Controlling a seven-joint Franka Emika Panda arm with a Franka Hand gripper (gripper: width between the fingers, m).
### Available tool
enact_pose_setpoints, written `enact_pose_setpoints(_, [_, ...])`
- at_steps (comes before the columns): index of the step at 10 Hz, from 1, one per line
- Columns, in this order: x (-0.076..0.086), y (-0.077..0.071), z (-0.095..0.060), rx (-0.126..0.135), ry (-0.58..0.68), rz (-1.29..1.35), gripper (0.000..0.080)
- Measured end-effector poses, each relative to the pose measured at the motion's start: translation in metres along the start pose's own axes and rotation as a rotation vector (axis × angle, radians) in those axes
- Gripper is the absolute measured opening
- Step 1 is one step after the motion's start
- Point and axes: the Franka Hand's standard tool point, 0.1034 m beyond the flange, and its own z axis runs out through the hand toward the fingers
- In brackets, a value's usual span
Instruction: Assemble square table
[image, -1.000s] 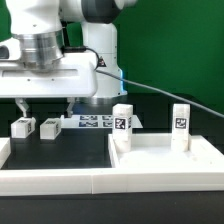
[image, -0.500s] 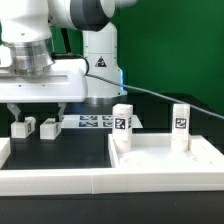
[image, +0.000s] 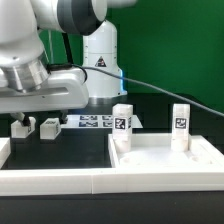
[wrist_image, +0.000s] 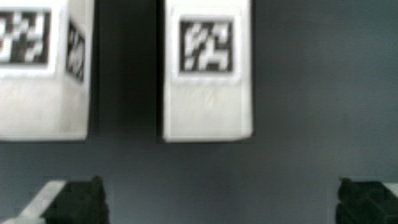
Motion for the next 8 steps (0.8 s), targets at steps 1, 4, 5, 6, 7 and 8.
enact_pose_setpoints(1, [0.000,-0.001,0.001,0.005,-0.076,-0.001,0.0649])
enact_pose_setpoints(4, [-0.009,0.000,0.012,0.021,-0.262,0.060,0.0649])
enact_pose_setpoints(5, [-0.007,-0.001,0.011,0.017,-0.253,0.057,0.0649])
enact_pose_setpoints(6, [-0.007,-0.001,0.011,0.017,-0.253,0.057,0.0649])
enact_pose_setpoints(7, [-0.007,-0.001,0.011,0.017,-0.254,0.057,0.0649])
enact_pose_setpoints(8, [-0.007,-0.001,0.011,0.018,-0.254,0.058,0.0649])
